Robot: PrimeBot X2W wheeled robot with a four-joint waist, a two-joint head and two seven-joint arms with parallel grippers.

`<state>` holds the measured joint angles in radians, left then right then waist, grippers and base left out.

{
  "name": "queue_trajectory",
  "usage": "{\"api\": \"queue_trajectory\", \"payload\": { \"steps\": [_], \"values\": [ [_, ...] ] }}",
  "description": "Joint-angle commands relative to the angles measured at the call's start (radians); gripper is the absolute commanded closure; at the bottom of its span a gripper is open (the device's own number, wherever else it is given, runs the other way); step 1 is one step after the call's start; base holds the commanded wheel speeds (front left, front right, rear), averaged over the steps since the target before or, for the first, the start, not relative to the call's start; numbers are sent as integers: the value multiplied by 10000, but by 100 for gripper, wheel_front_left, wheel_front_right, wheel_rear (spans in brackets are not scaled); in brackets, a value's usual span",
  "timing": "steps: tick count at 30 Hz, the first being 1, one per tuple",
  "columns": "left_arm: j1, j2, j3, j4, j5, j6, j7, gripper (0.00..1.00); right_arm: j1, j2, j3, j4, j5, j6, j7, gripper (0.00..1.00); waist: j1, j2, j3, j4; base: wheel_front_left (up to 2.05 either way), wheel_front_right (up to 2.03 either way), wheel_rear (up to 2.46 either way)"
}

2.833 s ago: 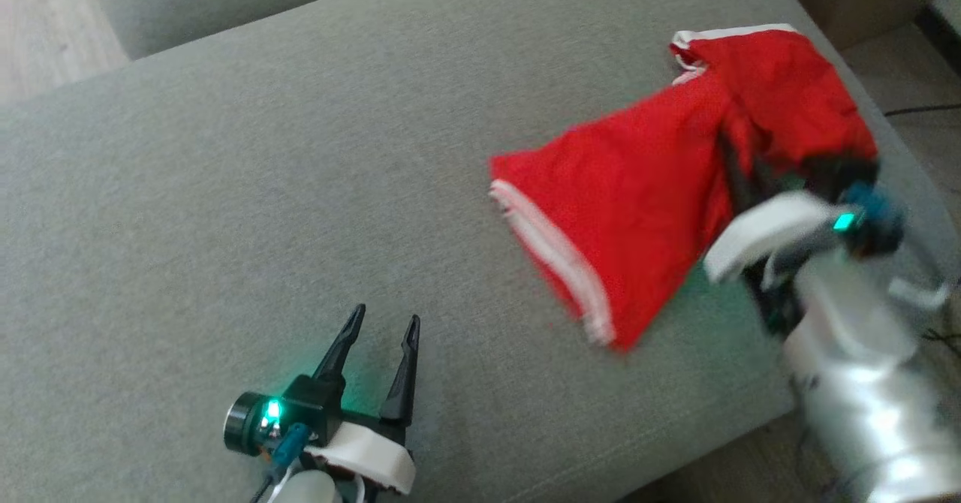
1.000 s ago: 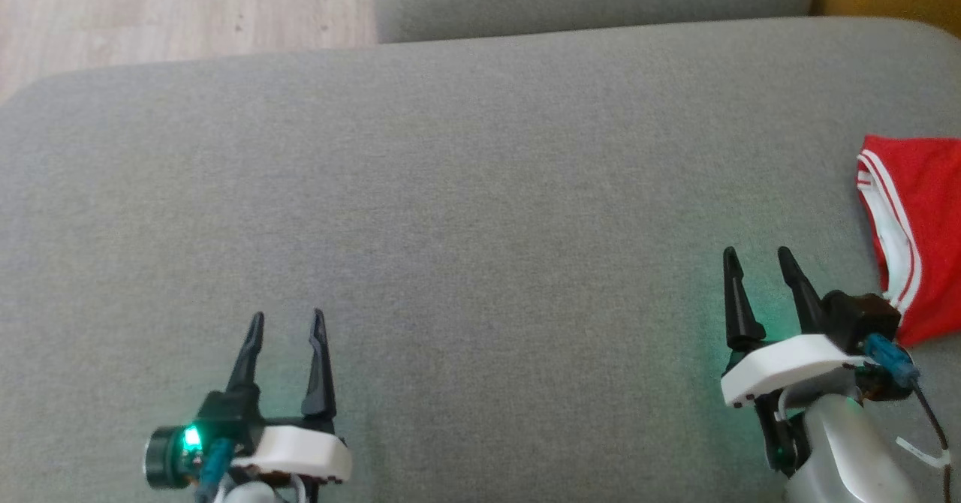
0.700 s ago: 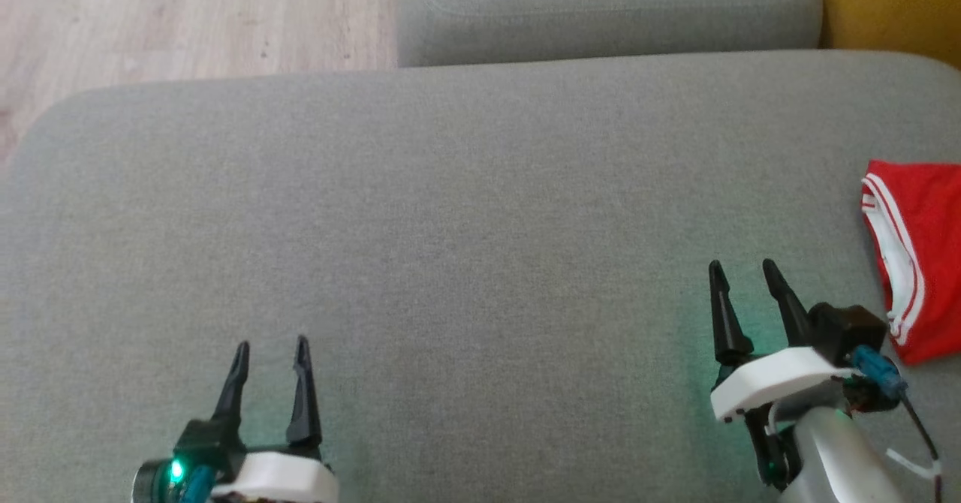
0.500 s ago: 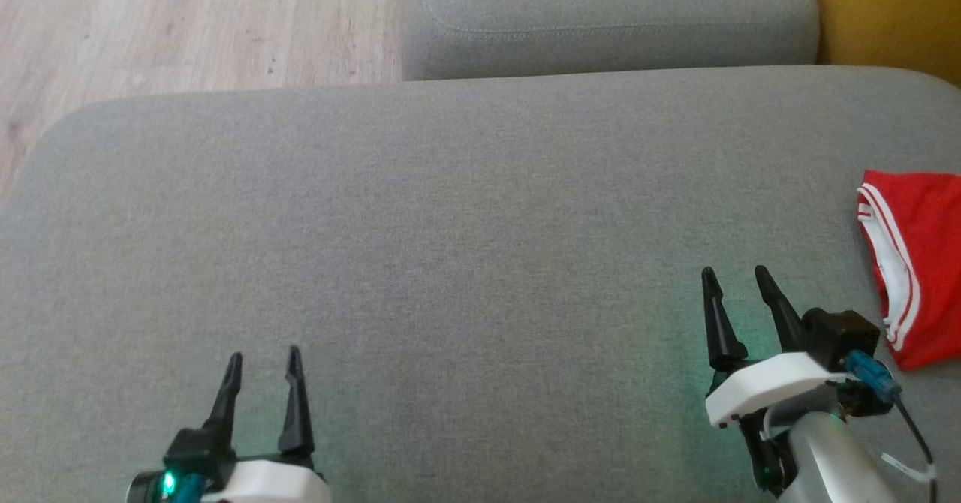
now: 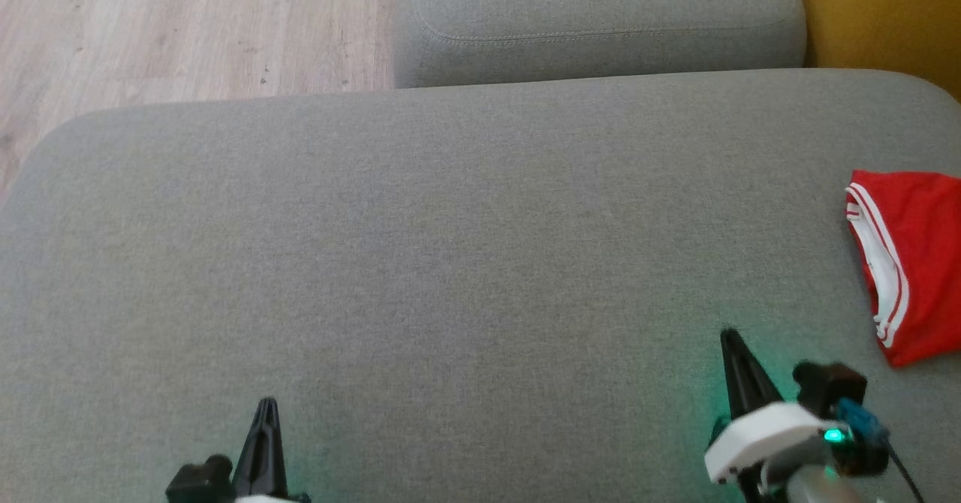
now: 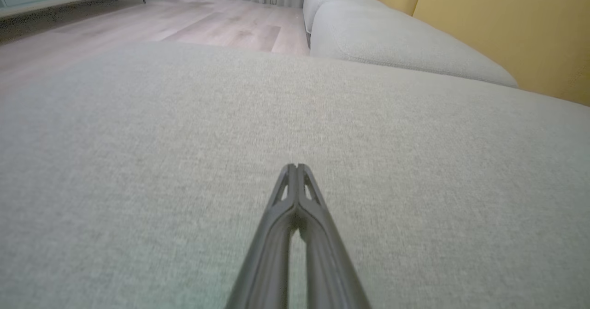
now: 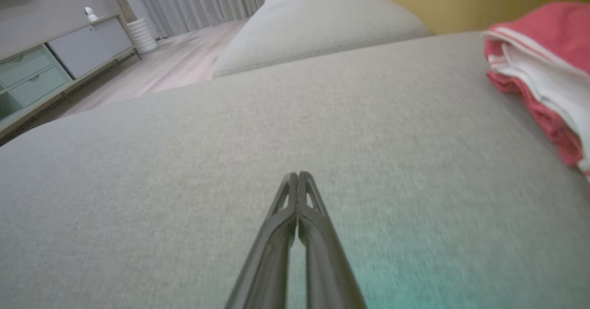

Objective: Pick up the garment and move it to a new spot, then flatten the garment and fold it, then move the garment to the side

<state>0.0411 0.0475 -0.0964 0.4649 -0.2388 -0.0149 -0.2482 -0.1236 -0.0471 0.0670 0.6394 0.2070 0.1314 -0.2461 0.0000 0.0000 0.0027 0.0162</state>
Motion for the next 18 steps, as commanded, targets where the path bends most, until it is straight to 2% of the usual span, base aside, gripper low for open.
{"api": "queue_trajectory", "payload": {
  "steps": [1,18],
  "values": [
    [-253,1,69,-236,-241,-21,32,100,-383,-16,-65,-285,227,0,69,100,0,0,1,-1,0,0,0],
    [-404,4,329,-529,-2114,-178,510,100,-283,-18,-285,-820,2146,-1,539,100,0,0,2,-24,0,0,0]
  ]
}}
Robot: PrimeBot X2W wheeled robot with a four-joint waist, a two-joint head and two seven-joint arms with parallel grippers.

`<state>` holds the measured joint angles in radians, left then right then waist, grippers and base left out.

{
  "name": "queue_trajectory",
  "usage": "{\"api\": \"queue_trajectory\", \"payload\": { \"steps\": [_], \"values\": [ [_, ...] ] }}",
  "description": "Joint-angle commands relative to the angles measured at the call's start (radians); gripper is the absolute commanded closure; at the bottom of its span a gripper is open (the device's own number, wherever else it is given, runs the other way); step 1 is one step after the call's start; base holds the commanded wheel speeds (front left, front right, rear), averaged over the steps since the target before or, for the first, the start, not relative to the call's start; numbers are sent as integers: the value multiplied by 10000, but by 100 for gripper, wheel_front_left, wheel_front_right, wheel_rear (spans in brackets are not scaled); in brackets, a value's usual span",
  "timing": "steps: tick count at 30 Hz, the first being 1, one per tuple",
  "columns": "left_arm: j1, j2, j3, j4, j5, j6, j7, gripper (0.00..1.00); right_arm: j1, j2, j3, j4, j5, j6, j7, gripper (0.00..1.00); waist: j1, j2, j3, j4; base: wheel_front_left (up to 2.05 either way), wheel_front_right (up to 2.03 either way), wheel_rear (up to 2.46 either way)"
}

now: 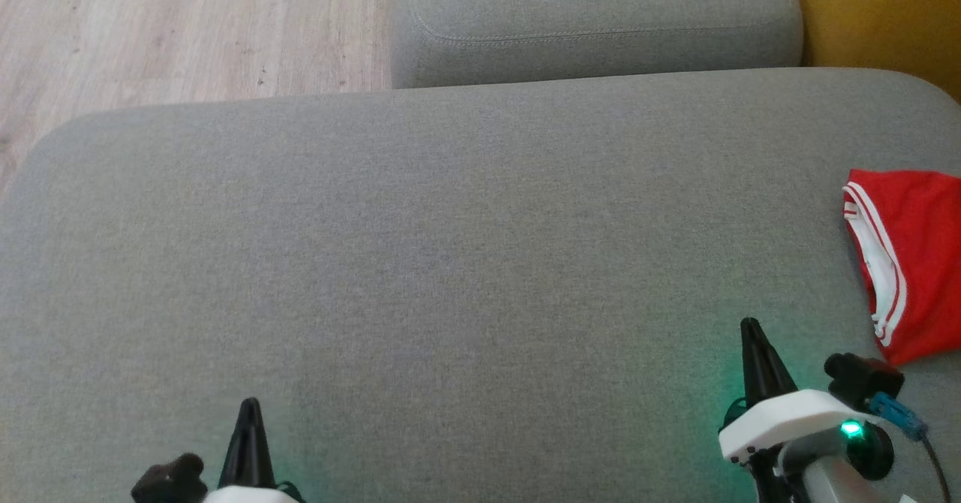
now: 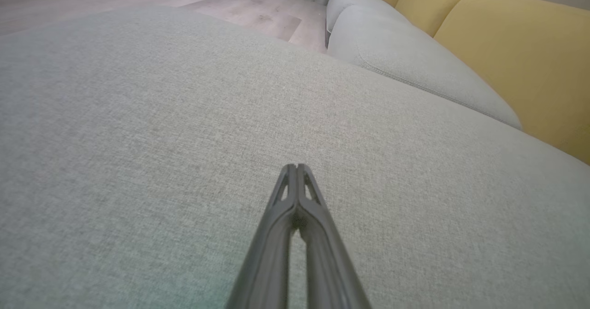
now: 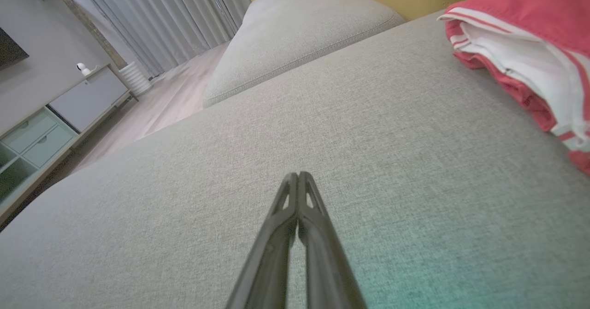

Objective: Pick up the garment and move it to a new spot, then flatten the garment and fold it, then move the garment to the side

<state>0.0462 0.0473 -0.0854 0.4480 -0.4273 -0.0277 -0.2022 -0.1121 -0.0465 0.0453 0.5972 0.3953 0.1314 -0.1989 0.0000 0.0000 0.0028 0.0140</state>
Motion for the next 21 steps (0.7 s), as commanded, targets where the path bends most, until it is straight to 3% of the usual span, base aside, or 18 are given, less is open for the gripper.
{"api": "queue_trajectory", "payload": {
  "steps": [1,21],
  "values": [
    [-464,6,235,-377,-339,-59,79,100,-393,-24,-82,-428,375,-1,96,100,0,0,0,-2,0,0,0],
    [-657,11,551,-679,-2421,-235,634,100,-312,-26,-354,-993,2508,-2,643,100,0,0,1,-27,0,0,0]
  ]
}}
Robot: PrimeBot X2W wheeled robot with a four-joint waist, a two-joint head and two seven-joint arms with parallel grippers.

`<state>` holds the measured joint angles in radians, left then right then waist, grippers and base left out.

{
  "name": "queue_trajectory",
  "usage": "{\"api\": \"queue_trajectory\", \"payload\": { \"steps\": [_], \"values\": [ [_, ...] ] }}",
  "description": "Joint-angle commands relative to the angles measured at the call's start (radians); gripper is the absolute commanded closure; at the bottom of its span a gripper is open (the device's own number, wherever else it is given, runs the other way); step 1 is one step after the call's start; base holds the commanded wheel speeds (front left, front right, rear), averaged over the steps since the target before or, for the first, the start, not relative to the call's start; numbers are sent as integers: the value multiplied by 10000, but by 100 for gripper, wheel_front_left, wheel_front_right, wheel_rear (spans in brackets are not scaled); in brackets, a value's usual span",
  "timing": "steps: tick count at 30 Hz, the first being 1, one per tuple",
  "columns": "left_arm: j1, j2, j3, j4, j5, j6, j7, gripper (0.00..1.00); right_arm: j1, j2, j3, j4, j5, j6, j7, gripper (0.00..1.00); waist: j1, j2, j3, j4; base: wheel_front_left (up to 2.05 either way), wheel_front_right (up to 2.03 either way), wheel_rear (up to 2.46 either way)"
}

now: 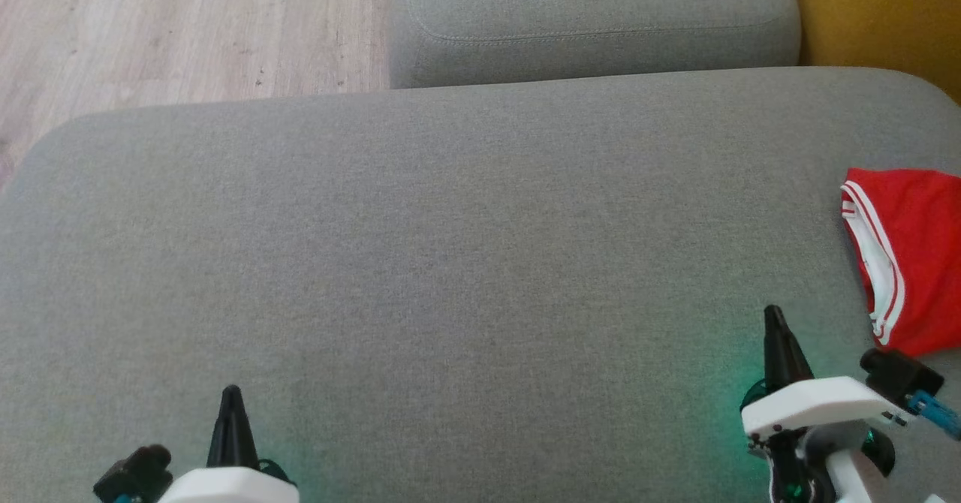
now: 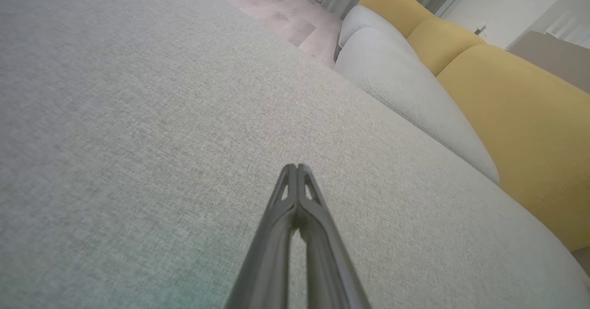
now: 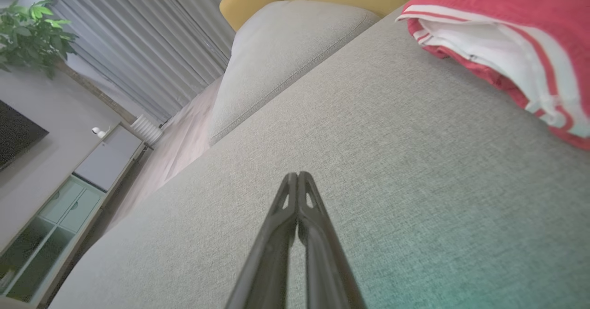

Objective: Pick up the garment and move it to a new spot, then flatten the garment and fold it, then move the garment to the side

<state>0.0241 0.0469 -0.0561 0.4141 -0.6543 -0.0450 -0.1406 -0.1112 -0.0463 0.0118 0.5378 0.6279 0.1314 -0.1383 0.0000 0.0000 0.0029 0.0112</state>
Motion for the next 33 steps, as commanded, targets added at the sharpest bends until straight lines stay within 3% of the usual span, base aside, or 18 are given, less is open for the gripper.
{"api": "queue_trajectory", "payload": {
  "steps": [1,33],
  "values": [
    [-447,15,275,-355,-260,-72,48,100,-317,-28,-33,-428,294,-2,66,100,0,0,0,-1,0,0,0],
    [-788,22,829,-873,-3877,-378,1017,100,-181,-33,-510,-1403,4000,-4,1021,100,0,0,1,-45,0,0,0]
  ]
}}
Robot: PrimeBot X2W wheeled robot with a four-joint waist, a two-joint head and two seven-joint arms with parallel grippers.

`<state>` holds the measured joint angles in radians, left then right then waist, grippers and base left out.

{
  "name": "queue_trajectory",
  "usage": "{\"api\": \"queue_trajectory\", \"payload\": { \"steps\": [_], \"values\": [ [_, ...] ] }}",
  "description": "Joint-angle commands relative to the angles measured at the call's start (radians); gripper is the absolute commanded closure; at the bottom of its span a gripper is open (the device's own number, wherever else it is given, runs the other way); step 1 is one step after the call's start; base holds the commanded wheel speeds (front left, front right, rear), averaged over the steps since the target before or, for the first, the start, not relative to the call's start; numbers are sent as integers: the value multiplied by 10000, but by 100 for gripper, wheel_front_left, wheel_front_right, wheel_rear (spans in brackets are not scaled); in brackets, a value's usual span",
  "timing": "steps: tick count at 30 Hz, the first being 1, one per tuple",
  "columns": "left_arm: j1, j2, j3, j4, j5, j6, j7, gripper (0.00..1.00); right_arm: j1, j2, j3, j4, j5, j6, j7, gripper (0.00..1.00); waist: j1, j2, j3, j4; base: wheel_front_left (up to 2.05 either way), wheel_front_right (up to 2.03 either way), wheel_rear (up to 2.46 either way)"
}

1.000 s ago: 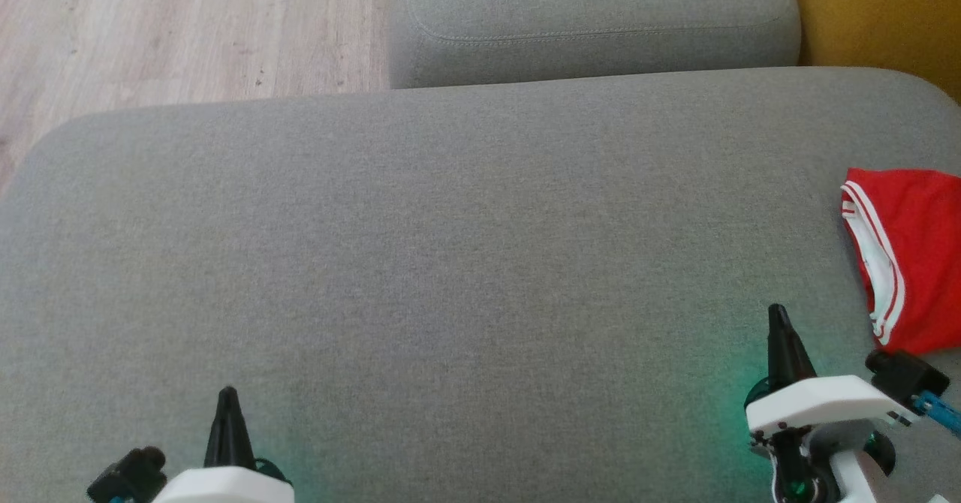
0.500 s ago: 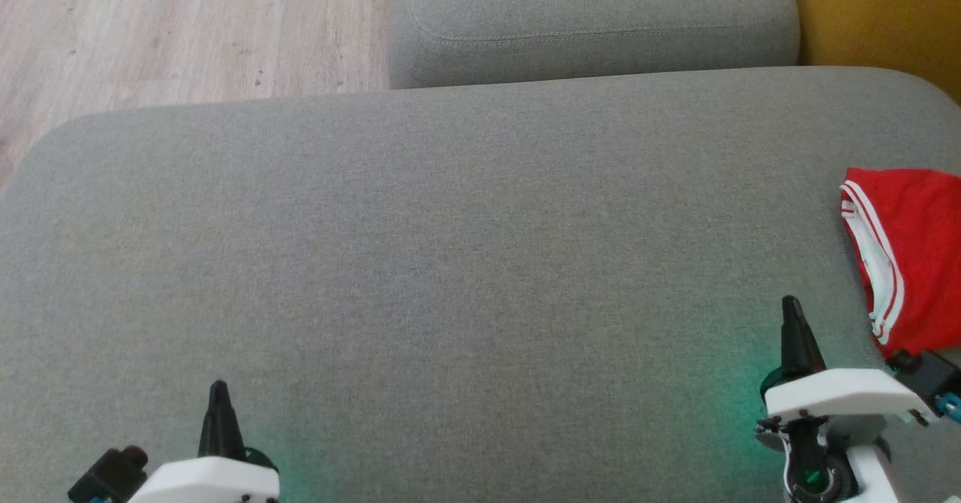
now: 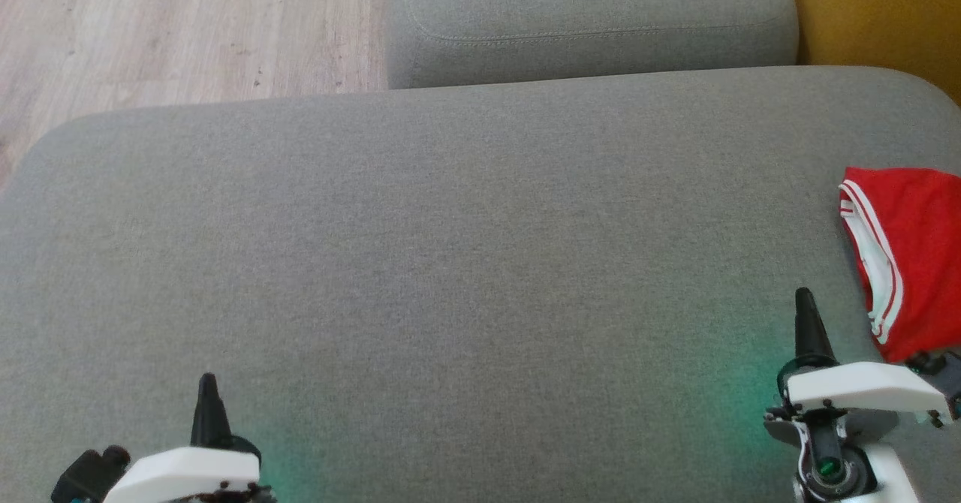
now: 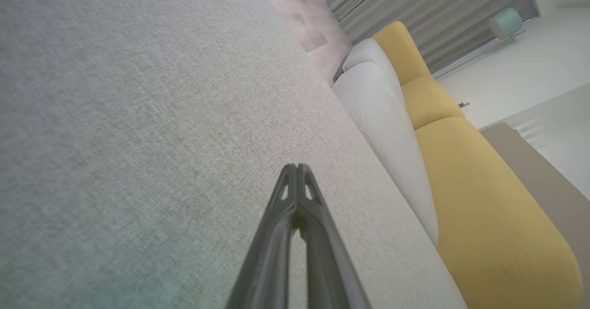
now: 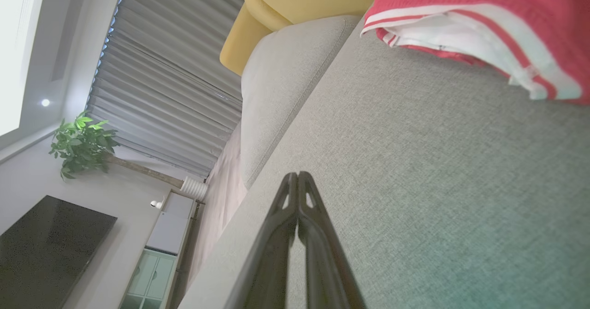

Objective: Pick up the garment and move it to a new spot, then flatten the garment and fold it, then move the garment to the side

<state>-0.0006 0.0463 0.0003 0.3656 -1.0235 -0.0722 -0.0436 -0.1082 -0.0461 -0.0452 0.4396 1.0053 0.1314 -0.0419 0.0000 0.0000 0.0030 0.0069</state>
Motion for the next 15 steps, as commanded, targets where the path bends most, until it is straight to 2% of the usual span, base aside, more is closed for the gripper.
{"api": "queue_trajectory", "payload": {
  "steps": [1,15],
  "values": [
    [-551,28,282,-404,-296,-115,77,100,-207,-35,45,-450,338,-4,85,100,0,0,0,-2,0,0,0],
    [-686,31,500,-608,-1722,-235,459,100,-153,-36,-143,-835,1800,-5,462,100,0,0,0,-19,0,0,0]
  ]
}}
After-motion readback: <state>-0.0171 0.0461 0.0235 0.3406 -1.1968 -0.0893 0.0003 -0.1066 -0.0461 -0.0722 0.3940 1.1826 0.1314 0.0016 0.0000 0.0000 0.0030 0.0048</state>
